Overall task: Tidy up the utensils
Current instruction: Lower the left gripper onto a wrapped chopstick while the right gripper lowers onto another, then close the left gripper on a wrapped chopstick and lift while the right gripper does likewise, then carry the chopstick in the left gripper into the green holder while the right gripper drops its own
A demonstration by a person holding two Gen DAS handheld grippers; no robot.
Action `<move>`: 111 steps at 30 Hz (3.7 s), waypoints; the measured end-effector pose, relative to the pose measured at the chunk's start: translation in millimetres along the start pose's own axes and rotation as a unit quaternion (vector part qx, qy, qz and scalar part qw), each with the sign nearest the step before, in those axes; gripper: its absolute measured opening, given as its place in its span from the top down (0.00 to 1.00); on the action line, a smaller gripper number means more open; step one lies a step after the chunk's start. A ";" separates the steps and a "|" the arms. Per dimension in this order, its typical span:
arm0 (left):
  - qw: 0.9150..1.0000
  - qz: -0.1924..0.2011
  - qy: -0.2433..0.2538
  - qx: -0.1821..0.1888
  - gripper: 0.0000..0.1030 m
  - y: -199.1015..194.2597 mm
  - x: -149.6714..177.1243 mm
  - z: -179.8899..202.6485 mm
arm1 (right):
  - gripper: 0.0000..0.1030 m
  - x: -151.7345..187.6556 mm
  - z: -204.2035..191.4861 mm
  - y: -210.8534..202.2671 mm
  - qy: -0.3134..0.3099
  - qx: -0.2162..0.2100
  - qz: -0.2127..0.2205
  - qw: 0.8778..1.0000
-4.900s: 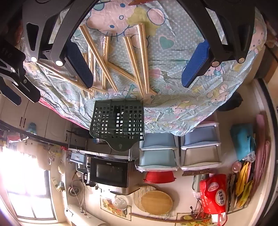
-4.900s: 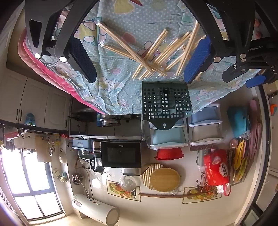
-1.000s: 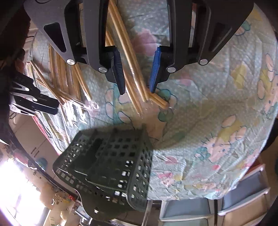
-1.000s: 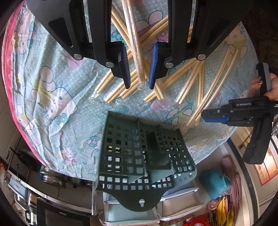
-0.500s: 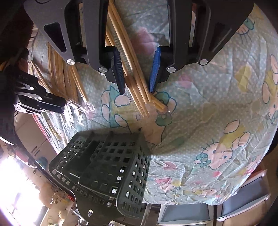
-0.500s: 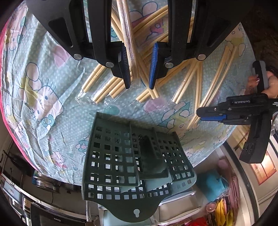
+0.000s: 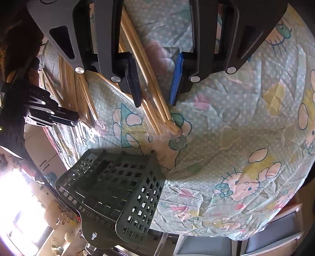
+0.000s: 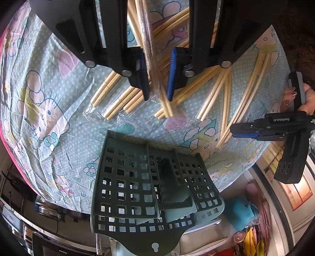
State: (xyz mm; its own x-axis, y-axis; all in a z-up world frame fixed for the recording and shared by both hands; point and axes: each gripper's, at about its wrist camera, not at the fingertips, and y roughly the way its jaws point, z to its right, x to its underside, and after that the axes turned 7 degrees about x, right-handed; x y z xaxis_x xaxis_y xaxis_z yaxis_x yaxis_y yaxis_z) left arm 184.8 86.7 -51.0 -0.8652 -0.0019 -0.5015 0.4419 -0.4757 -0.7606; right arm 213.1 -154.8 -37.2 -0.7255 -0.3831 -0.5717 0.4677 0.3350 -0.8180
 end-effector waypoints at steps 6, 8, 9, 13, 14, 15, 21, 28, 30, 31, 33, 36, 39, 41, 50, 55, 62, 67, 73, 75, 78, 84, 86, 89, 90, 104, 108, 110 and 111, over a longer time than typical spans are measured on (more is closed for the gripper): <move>1.000 0.000 -0.006 0.015 0.80 2.0 -4.1 -6.4 | 0.89 1.7 2.0 -6.5 0.001 0.001 0.009 1.000; 0.999 0.000 -0.020 0.027 0.84 2.4 -7.2 -11.7 | 0.89 1.9 2.7 -9.7 0.003 0.003 0.014 1.000; 0.999 0.000 -0.026 0.030 0.85 2.3 -8.4 -14.2 | 0.89 1.7 2.5 -11.7 0.004 0.004 0.016 1.000; 0.998 -0.005 -0.045 0.048 0.86 5.1 -13.9 -22.1 | 0.90 0.5 5.2 -22.2 0.009 0.008 0.031 0.999; 0.997 -0.007 -0.052 0.054 0.86 5.2 -14.9 -24.7 | 0.90 -0.3 5.1 -24.3 0.009 0.008 0.034 0.999; 0.997 -0.009 -0.058 0.059 0.86 5.3 -15.9 -27.8 | 0.90 -0.6 5.3 -27.3 0.010 0.009 0.038 0.999; 0.994 -0.010 -0.081 0.071 0.86 6.3 -23.7 -41.1 | 0.90 -2.9 8.2 -39.3 0.019 0.012 0.054 0.998; 0.993 -0.001 -0.089 0.075 0.95 3.0 -28.5 -49.3 | 0.90 -4.5 7.5 -45.7 0.019 0.013 0.064 0.998; 0.995 0.006 -0.081 0.064 0.96 -1.0 -29.8 -50.7 | 0.90 -5.2 6.8 -48.4 0.019 0.013 0.068 0.997; 0.995 0.011 -0.079 0.066 0.97 -3.7 -30.7 -50.8 | 0.90 -5.3 6.6 -49.8 0.019 0.012 0.070 0.997; 0.996 0.021 -0.065 0.059 0.97 -11.6 -32.8 -47.6 | 0.90 -5.2 5.5 -53.8 0.019 0.012 0.076 0.997; 0.996 0.049 -0.037 0.060 0.97 -28.0 -38.8 -34.5 | 0.91 -7.3 4.8 -60.3 0.021 0.011 0.085 0.996; 0.995 0.076 -0.010 0.060 0.97 -42.5 -45.5 -18.8 | 0.92 -11.2 4.8 -70.0 0.023 0.010 0.098 0.995; 0.994 0.092 0.008 0.061 0.97 -51.9 -48.8 -6.0 | 0.92 -13.2 3.8 -78.1 0.023 0.009 0.110 0.994; 0.987 0.122 0.070 0.073 0.97 -73.4 -61.5 45.5 | 0.93 -23.2 4.2 -90.6 0.013 0.009 0.113 0.993; 0.984 0.132 0.093 0.080 0.97 -77.8 -69.9 65.8 | 0.91 -27.8 3.3 -47.6 0.001 0.007 0.047 0.999; 0.978 0.150 0.114 0.093 0.97 -83.1 -85.5 90.2 | 0.94 -27.7 -3.0 -38.9 -0.001 0.005 0.054 0.999; 0.972 0.169 0.131 0.096 0.97 -90.7 -96.7 106.2 | 0.94 -37.8 3.3 -76.4 0.009 -0.003 0.100 0.995; 0.965 0.199 0.146 0.085 0.97 -94.6 -111.7 121.1 | 0.94 -49.1 7.5 -121.5 0.018 -0.002 0.161 0.987; 0.963 0.208 0.148 0.083 0.97 -96.8 -115.8 125.3 | 0.94 -54.8 9.0 -138.5 0.025 -0.001 0.188 0.982; 0.959 0.224 0.156 0.073 0.97 -98.6 -123.7 131.5 | 0.94 -62.9 13.1 -159.6 0.039 -0.001 0.229 0.973; 0.955 0.246 0.156 0.048 0.97 -98.9 -145.9 133.4 | 0.94 -83.2 16.5 -189.8 0.055 0.003 0.301 0.952; 0.953 0.253 0.159 0.039 0.97 -99.0 -153.1 134.2 | 0.94 -89.7 18.5 -194.8 0.059 0.004 0.316 0.947; 0.951 0.262 0.161 0.028 0.97 -99.2 -164.6 135.1 | 0.94 -98.7 20.5 -200.9 0.066 0.005 0.335 0.940; 0.950 0.266 0.161 0.025 0.97 -99.5 -168.4 135.0 | 0.94 -102.7 22.3 -204.1 0.071 0.005 0.344 0.936; 0.932 0.324 0.159 -0.020 0.97 -101.7 -200.9 118.8 | 0.94 -154.5 34.5 -214.2 0.081 0.007 0.418 0.905; 0.926 0.338 0.165 -0.027 0.97 -96.1 -195.5 114.7 | 0.94 -158.6 45.2 -204.5 0.089 0.009 0.427 0.900; 0.922 0.347 0.166 -0.029 0.97 -94.8 -192.5 111.6 | 0.94 -158.9 48.8 -199.5 0.094 0.011 0.432 0.897; 0.920 0.354 0.168 -0.031 0.97 -94.2 -191.2 110.4 | 0.94 -160.2 50.8 -196.7 0.098 0.010 0.435 0.895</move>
State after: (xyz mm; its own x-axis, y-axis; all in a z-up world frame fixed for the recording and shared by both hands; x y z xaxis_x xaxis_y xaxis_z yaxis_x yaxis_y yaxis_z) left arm 282.4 34.7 162.0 -0.2380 -0.0146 -0.9712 0.8878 -0.4087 -0.2114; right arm 263.0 -203.1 212.0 -0.1559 0.1742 -0.9723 0.9062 0.4168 -0.0706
